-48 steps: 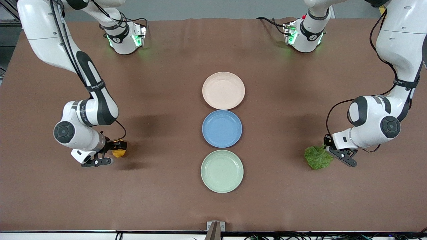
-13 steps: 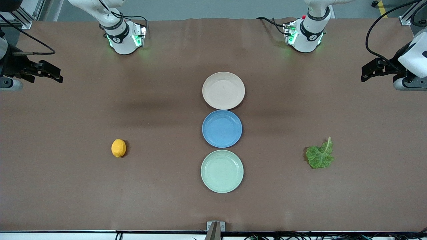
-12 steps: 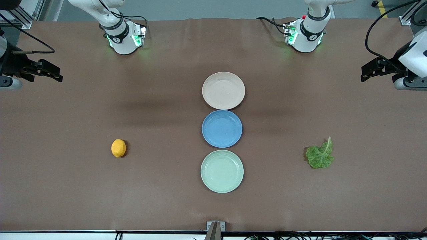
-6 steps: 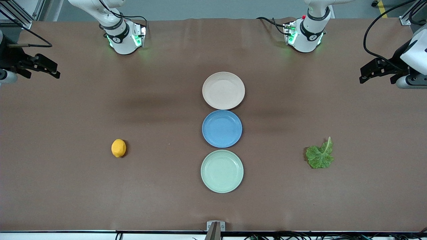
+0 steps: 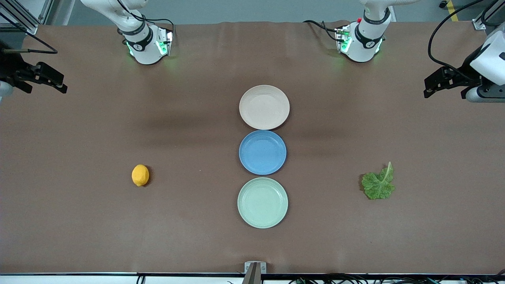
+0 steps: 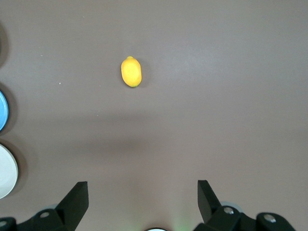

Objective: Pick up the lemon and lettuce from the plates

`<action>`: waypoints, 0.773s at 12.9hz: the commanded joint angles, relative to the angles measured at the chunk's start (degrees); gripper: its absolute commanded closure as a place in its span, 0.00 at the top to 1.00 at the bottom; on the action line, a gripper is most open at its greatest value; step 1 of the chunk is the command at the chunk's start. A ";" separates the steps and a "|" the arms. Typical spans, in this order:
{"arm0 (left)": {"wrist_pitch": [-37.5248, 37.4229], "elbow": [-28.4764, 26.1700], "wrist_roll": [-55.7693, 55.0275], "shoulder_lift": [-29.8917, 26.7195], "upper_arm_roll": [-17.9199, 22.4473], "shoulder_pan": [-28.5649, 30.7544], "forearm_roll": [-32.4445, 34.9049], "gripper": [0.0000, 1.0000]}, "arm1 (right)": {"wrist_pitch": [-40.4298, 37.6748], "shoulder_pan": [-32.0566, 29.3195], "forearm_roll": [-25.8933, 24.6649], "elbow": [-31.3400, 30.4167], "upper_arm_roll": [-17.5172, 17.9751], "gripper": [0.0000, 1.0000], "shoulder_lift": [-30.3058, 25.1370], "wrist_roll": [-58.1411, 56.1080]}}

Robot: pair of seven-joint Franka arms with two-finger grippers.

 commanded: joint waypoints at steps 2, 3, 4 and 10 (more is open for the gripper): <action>0.27 0.45 0.06 -0.46 0.61 -0.17 2.01 1.00 | -1.15 -0.17 0.42 1.92 0.31 1.00 1.36 0.31; 0.53 1.15 0.06 0.41 0.61 -0.25 1.93 1.00 | -2.37 -0.17 0.50 3.23 0.31 1.00 2.32 0.31; 0.53 1.76 0.06 0.60 0.61 -0.17 1.93 1.00 | -3.95 -0.17 0.50 4.55 0.31 1.00 3.20 0.40; 0.44 3.79 -0.37 0.86 0.70 -0.16 1.58 1.00 | -3.27 -0.17 1.73 4.39 0.40 1.00 3.12 0.84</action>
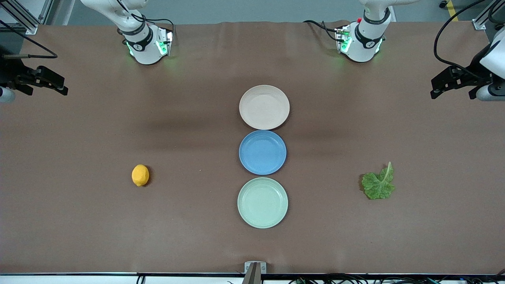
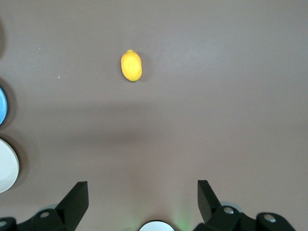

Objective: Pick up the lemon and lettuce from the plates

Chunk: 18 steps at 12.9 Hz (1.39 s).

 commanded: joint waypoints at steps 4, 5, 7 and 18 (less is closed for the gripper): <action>-0.64 2.81 -0.29 1.39 0.00 -0.43 0.62 1.00 | 1.36 -0.17 1.21 0.92 0.31 1.00 0.04 0.40; -0.81 2.81 -0.38 1.39 0.00 -0.43 0.62 1.00 | 1.54 -0.08 0.68 0.92 0.48 1.00 0.04 0.31; -1.34 2.73 -0.46 1.39 0.00 -0.34 0.53 1.00 | 1.54 -0.17 0.59 0.92 0.48 1.00 -0.04 0.14; -2.48 2.81 -2.13 1.39 -0.09 -0.51 0.18 1.00 | 1.90 -0.70 0.59 0.84 0.13 1.00 -0.22 -3.03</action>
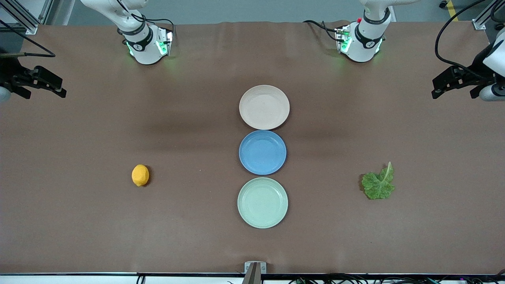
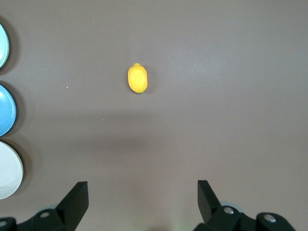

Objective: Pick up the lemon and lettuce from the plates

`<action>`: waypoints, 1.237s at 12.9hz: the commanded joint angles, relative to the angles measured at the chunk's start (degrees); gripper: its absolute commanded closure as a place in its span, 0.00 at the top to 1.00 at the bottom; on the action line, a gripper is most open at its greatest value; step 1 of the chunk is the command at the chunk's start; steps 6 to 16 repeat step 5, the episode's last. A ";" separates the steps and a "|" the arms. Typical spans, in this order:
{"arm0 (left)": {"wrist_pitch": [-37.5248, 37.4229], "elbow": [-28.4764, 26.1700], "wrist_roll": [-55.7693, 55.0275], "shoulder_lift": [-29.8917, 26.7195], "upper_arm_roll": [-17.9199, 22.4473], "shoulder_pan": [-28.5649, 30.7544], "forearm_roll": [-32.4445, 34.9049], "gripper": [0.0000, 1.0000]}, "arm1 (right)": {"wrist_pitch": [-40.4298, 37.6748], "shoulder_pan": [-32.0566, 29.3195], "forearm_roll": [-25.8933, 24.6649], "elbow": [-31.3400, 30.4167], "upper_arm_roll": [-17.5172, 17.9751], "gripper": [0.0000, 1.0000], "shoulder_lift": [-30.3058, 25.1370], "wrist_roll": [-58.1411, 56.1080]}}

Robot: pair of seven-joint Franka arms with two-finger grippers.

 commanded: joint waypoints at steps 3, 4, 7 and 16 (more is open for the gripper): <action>-1.27 1.61 -0.75 0.61 -0.20 -0.39 -0.08 1.00 | -0.97 -0.61 0.06 -0.06 0.18 1.00 -0.31 -1.11; -1.27 1.61 -0.75 0.61 -0.20 -0.39 -0.17 1.00 | -1.06 -0.61 0.06 -0.33 0.18 1.00 -0.39 -1.11; -1.27 1.61 -0.75 0.61 -0.20 -0.48 -0.17 1.00 | -1.15 -0.61 0.06 -0.33 0.18 1.00 -0.40 -1.11; -1.27 1.61 -0.75 0.61 -0.20 -0.48 -0.17 1.00 | -1.15 -0.61 0.06 -0.33 0.18 1.00 -0.40 -1.11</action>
